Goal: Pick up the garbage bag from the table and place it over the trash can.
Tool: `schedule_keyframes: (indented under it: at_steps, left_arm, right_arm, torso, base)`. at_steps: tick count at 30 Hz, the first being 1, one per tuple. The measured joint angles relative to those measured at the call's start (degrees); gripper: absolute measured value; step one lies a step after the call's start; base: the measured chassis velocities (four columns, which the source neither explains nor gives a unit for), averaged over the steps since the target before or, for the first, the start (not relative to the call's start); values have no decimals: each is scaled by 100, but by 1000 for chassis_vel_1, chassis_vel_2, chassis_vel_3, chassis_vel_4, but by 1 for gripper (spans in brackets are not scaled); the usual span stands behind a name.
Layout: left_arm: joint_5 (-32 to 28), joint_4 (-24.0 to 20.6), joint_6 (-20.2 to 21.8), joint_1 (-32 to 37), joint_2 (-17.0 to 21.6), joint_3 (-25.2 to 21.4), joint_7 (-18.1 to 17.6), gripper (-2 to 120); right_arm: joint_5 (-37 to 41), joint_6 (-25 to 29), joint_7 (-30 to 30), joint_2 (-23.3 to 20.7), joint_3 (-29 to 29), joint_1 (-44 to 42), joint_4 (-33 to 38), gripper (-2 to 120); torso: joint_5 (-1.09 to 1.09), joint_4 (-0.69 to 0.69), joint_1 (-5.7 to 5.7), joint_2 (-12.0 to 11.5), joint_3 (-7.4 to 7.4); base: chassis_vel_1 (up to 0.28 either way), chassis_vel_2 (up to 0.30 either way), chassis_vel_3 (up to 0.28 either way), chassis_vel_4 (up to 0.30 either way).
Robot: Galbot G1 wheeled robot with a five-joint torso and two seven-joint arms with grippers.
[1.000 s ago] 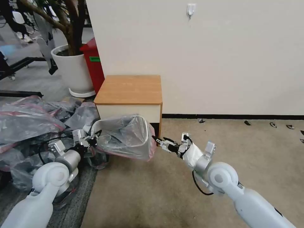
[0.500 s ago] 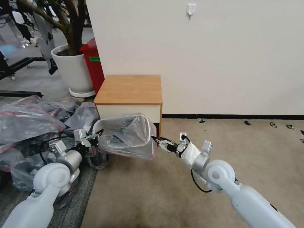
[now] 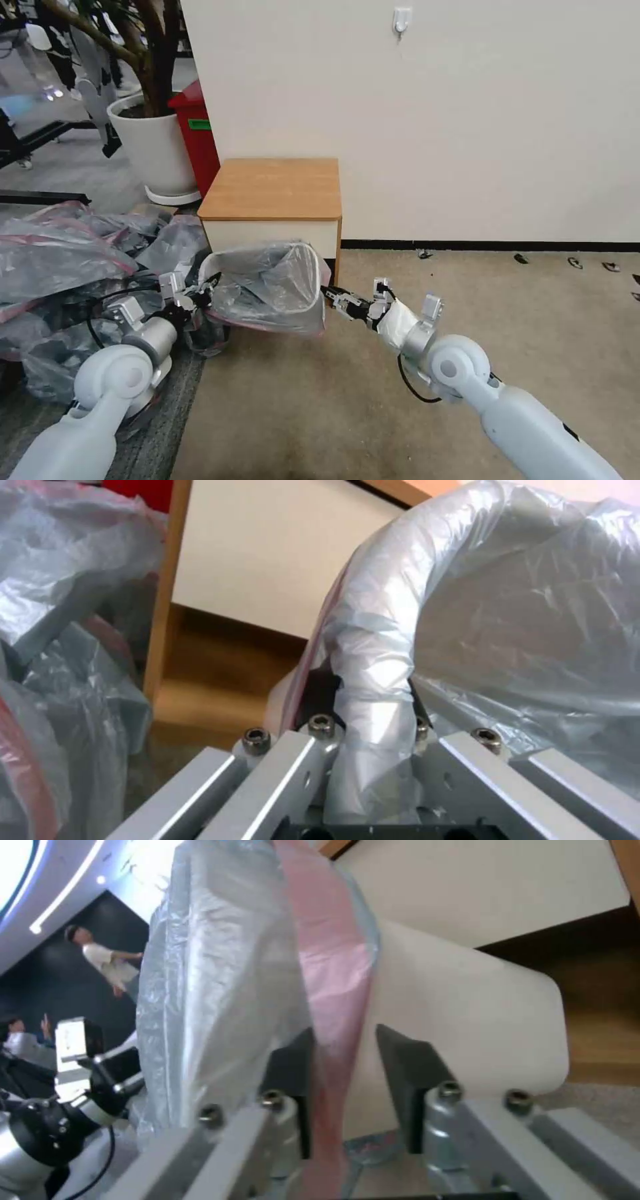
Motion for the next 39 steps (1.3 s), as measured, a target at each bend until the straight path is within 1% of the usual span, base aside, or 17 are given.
schedule_keyframes:
  at_steps: [1, 2, 6, 11, 19, 28, 31, 39]
  left_arm:
    - [0, -31, 8, 16, -6, 11, 0, 3]
    - [0, -31, 8, 16, -6, 11, 0, 3]
    - [-3, -69, 40, 44, -22, 32, 2, 3]
    - [-8, -110, 53, 67, -56, 55, 3, 3]
    - [-41, -204, 104, 138, -61, 50, 13, 3]
    - [-47, -230, 117, 189, -96, 42, 13, 3]
    - [-49, -260, 144, 210, -113, 60, 11, 3]
    - [-59, -261, 194, 200, -102, 101, 6, 3]
  right_arm:
    - [-169, 42, 0, 0, -21, 7, -24, 17]
    - [-169, 42, 0, 0, -21, 7, -24, 17]
    - [-631, 129, 1, -44, -63, 14, -111, 0]
    - [-999, 234, 71, -38, -90, 26, -209, 0]
    - [-1592, 397, 433, 77, -227, 143, -580, 0]
    - [-1882, 515, 586, 231, -379, 277, -914, 0]
    - [-1969, 587, 723, 400, -504, 445, -1248, 0]
    - [-2344, 765, 824, 576, -679, 646, -1797, 0]
  torso:
    - [0, 0, 0, 0, 0]
    - [0, 0, 0, 0, 0]
    - [0, 0, 0, 0, 0]
    - [0, 0, 0, 0, 0]
    - [0, 0, 0, 0, 0]
    - [0, 0, 0, 0, 0]
    - [0, 1, 0, 0, 0]
    - [0, 0, 0, 0, 0]
  base:
    - [0, 0, 0, 0]
    - [0, 0, 0, 0]
    - [0, 0, 0, 0]
    - [0, 0, 0, 0]
    - [0, 0, 0, 0]
    - [0, 0, 0, 0]
    - [0, 0, 0, 0]
    - [0, 0, 0, 0]
